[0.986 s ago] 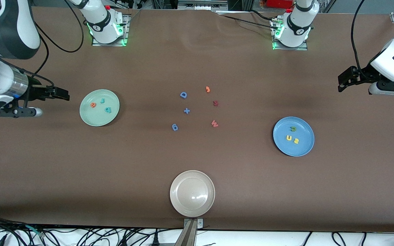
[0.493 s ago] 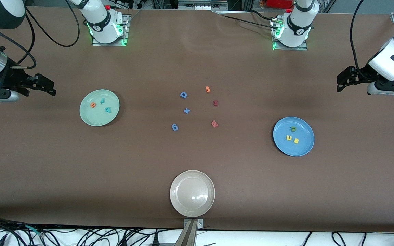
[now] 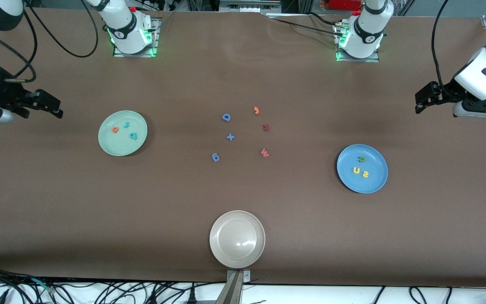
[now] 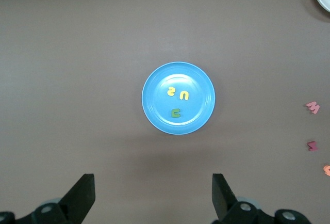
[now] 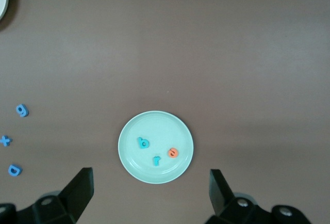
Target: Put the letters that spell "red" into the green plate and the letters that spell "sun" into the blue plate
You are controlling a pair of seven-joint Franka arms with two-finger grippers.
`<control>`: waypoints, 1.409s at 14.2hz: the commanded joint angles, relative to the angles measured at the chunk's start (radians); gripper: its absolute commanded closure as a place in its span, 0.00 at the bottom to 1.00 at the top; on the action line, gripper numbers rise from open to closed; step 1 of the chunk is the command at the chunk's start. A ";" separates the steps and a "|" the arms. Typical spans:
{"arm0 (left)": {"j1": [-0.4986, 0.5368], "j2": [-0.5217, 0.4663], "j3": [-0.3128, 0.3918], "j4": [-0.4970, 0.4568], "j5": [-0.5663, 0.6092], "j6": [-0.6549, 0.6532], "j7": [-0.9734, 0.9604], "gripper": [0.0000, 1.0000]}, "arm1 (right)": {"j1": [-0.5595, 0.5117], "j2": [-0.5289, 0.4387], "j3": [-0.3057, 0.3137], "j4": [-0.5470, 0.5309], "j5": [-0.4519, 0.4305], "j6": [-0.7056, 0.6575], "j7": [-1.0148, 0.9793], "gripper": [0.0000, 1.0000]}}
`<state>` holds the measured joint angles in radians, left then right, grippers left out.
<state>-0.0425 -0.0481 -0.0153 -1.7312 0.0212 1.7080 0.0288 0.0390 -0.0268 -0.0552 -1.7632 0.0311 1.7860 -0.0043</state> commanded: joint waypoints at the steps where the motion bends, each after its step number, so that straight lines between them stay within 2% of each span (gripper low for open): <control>1: -0.007 0.002 0.008 0.012 -0.020 -0.002 0.028 0.00 | -0.011 -0.024 0.003 0.016 -0.002 -0.013 0.003 0.01; 12: -0.005 0.002 0.008 0.012 -0.020 -0.002 0.030 0.00 | -0.011 0.010 0.008 0.018 -0.005 -0.008 -0.016 0.01; 20: -0.005 0.002 0.008 0.012 -0.020 -0.002 0.030 0.00 | -0.019 0.008 -0.006 0.037 -0.013 -0.083 -0.020 0.00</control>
